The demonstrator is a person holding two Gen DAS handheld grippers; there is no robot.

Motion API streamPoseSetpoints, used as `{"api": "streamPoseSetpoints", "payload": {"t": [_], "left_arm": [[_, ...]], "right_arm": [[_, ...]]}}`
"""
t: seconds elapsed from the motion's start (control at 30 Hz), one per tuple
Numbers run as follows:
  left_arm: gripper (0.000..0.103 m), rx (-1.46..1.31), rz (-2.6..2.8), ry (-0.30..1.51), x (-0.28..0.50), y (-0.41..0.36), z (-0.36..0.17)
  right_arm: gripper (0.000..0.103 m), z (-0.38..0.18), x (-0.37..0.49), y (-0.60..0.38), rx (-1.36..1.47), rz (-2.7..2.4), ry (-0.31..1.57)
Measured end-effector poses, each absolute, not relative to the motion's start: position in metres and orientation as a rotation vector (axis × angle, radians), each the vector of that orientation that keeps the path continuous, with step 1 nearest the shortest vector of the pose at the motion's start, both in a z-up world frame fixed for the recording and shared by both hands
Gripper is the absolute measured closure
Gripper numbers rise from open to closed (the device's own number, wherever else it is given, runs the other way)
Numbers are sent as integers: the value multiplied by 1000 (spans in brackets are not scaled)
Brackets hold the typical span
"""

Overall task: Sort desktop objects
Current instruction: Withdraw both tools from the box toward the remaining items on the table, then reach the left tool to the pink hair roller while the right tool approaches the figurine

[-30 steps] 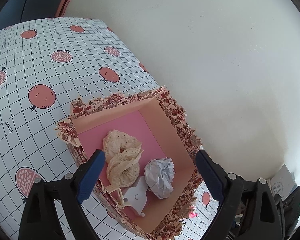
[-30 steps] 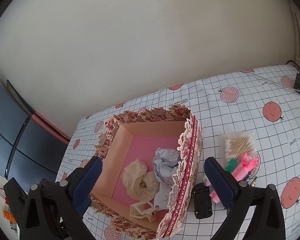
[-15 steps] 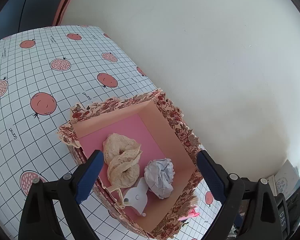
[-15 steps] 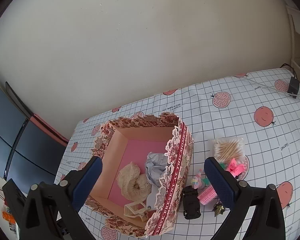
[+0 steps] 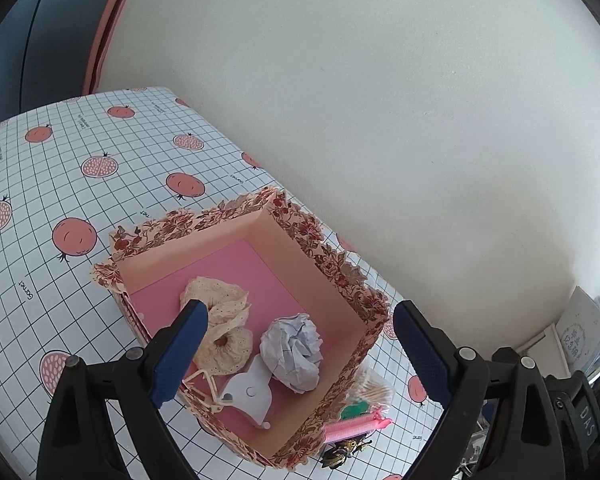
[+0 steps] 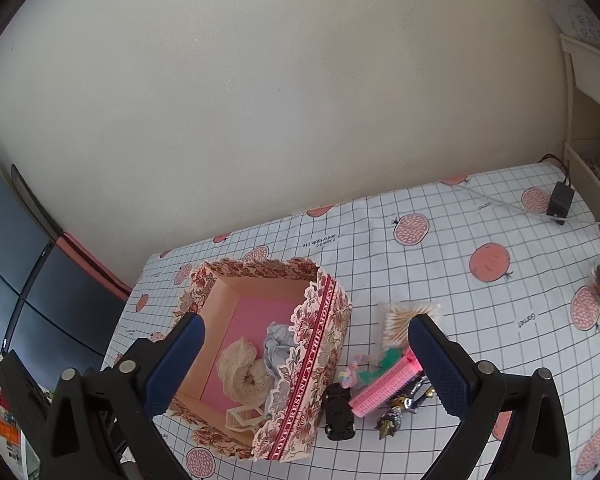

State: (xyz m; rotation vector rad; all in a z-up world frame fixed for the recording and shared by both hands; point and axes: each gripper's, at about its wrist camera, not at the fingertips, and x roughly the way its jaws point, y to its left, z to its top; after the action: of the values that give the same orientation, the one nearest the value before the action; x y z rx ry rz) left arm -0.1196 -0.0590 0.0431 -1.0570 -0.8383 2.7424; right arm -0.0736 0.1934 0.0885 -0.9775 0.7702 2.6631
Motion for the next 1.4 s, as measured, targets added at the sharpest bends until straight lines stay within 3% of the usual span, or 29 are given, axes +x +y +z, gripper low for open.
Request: {"api": "streamPoseSetpoints", "payload": {"t": [0.17, 0.67, 1.1, 1.4], "left_arm": [[9, -1008, 2773, -766, -112, -42, 54], [9, -964, 2735, -457, -89, 40, 60], [9, -1020, 2659, -249, -82, 99, 35], [9, -1149, 2580, -196, -86, 127, -1]], "right_arm": [[0, 110, -50, 216, -899, 2675, 696], [0, 125, 9, 289, -781, 2575, 711], [0, 99, 11, 313, -959, 2568, 660], [0, 52, -1, 332, -1142, 2486, 737]]}}
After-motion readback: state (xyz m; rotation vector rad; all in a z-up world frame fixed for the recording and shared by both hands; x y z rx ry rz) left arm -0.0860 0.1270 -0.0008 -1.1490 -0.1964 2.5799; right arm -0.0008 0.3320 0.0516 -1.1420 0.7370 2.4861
